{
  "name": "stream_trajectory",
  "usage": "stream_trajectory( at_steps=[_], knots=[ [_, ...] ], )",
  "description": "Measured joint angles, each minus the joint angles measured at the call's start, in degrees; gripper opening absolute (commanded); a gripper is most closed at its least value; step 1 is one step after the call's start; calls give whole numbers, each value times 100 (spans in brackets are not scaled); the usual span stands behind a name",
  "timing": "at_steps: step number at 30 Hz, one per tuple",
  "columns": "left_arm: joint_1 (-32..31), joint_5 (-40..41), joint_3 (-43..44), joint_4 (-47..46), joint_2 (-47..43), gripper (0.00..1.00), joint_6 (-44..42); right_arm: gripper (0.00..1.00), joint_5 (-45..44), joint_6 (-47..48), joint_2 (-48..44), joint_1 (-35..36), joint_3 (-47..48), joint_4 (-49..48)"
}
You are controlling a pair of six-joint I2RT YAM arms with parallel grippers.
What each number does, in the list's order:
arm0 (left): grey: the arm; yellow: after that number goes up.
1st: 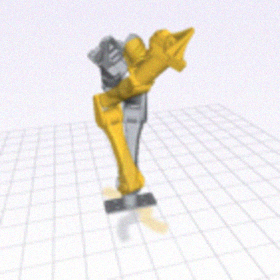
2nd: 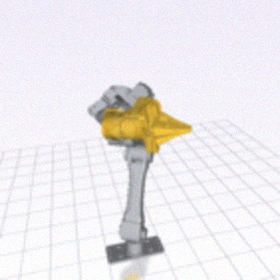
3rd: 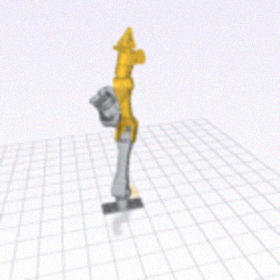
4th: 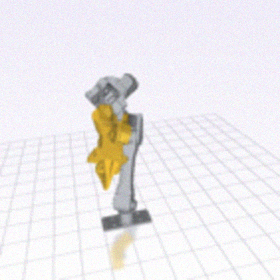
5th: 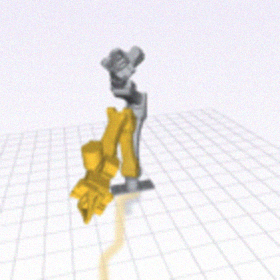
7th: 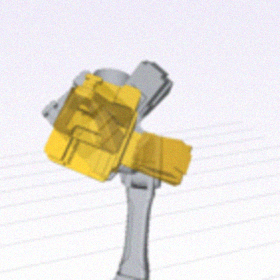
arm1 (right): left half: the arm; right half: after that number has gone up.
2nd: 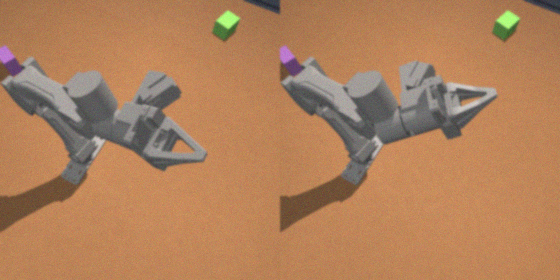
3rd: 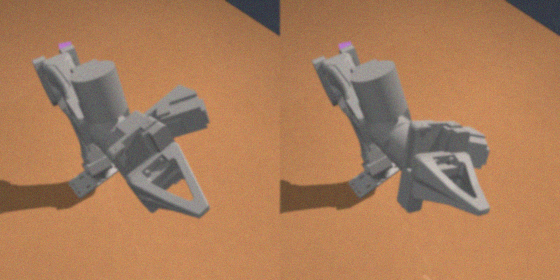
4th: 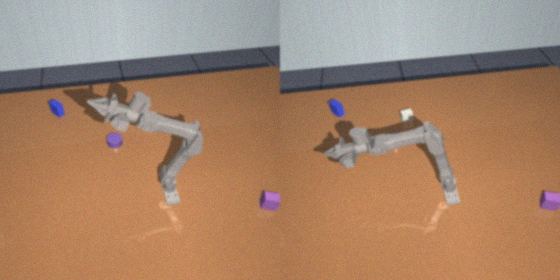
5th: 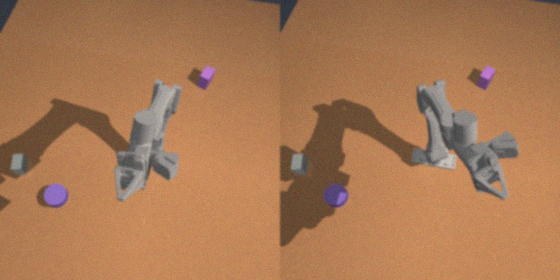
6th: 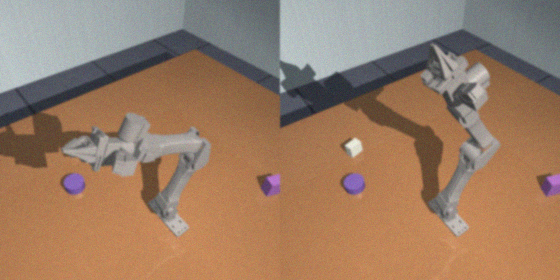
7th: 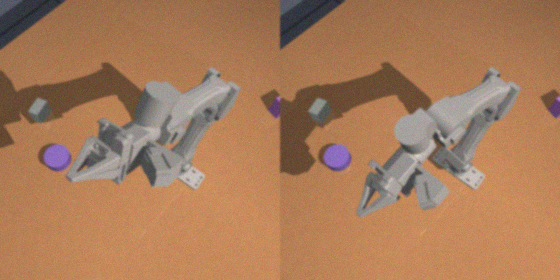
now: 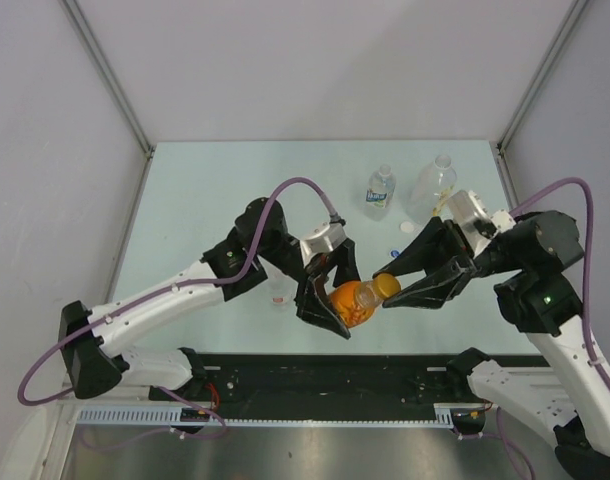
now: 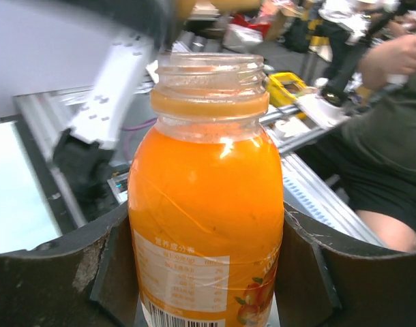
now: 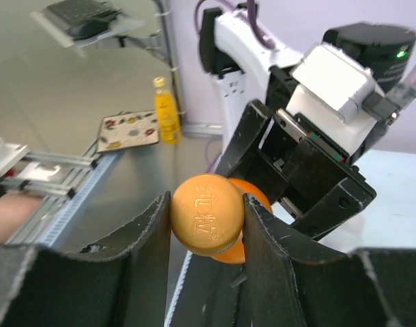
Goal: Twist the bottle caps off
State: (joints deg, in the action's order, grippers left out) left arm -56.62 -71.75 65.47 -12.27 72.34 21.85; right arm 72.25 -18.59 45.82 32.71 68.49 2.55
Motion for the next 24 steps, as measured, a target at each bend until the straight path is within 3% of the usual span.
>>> stream_trajectory(
  at_steps=[7,12,17,24],
  knots=[
    [393,378,-46,717,-192,0,-573,0,-1060,-271,-487,-553,24,-160],
    [527,1128,-190,1438,-658,0,-1080,0,-3012,109,-485,-643,256,785],
    [619,2140,-275,1794,-1274,0,-1346,0,-5213,302,129,-654,299,1803],
    [640,3786,-275,1915,-1805,0,-1445,0,-7173,52,1049,-540,-1303,2216]
  ],
)
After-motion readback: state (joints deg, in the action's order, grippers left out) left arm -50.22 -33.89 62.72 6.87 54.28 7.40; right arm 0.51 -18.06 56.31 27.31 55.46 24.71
